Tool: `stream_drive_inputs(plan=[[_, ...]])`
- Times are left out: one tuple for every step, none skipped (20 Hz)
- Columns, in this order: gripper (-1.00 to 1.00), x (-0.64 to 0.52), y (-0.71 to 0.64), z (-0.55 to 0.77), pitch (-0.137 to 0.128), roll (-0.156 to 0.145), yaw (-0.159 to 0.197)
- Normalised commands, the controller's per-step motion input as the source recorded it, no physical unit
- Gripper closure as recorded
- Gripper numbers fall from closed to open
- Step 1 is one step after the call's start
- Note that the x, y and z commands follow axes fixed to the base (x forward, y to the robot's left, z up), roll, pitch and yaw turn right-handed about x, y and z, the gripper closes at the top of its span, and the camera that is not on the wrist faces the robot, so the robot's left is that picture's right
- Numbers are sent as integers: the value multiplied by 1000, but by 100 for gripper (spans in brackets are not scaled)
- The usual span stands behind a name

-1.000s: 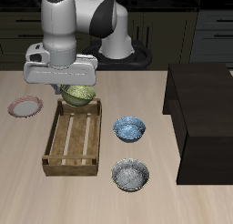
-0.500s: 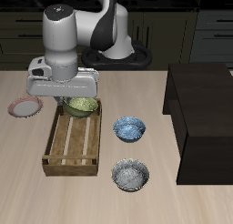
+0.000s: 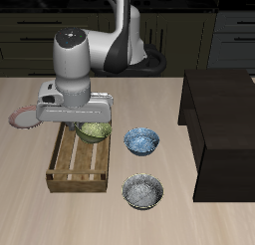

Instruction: Place the green bowl in the wooden tray

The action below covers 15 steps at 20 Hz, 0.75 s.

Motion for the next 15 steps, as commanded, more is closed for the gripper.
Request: stream_drive_inputs(plan=[[100,56,99,-263,32,-31,27],[100,47,43,-378,69,-33,13],[100,13,54,-202,13,-34,51],[100,48,32,-302,46,-43,82],[100,46,-9,-290,71,-84,75],[100,59,-62,-257,52,-105,41],[-100,-13,-76,-176,31,-98,-2],[-100,161,6,-321,86,2,25],[-100,-197,59,44,5,18,-20],[-100,-92,36,-146,27,-13,-20],[-100,-84,80,-87,20,18,5],[-100,-98,189,-116,13,44,77],[-100,-20,37,-14,16,-10,-9],[-100,-30,28,-25,14,-25,-19],[-100,-104,186,6,-14,46,31]])
